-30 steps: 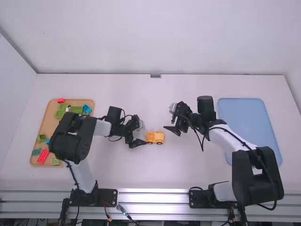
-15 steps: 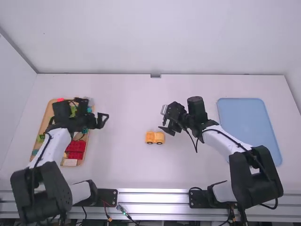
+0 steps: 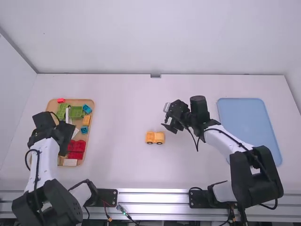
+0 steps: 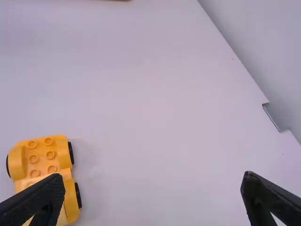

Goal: Assemble lego blocks to make yellow taxi

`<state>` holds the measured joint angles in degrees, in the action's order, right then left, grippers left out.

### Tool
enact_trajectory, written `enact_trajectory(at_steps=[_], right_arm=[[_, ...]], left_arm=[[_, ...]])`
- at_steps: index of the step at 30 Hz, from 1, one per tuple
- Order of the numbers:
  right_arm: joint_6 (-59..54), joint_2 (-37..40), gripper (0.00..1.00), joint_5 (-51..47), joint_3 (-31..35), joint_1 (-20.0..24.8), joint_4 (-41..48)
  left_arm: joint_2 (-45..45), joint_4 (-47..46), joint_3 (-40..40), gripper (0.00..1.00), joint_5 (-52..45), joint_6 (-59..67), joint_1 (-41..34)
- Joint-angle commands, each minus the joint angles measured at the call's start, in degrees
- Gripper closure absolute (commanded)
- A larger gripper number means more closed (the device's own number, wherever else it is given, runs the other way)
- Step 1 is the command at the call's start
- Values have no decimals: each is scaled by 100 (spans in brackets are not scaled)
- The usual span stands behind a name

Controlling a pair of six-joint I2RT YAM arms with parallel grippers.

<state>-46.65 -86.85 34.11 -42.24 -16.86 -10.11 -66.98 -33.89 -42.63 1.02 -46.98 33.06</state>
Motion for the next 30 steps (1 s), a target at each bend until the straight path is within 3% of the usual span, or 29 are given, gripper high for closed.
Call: enact_trajectory(at_steps=[1,4,8,13,18,27,30], right_arm=[[33,-50,1,52,-11,4,-22],[20,-50,1,52,-11,7,-70],[37,-50,1,52,-11,4,-162],[17,-50,1,52,-11,4,-214],[177,-50,1,33,-11,7,-304],[166,-50,1,37,-11,127,-315],[170,-50,1,33,-11,155,-315]], left_arm=[[-138,-162,-68,19,688,42,50],[-369,-348,-173,21,1189,-201,142],[-970,-365,-358,17,1027,153,330],[-2013,-608,-767,28,1021,-9,525],[-2614,-481,-960,28,1036,-11,527],[-2673,-278,-828,45,1040,-153,715],[-2673,-219,-739,45,1040,-120,791]])
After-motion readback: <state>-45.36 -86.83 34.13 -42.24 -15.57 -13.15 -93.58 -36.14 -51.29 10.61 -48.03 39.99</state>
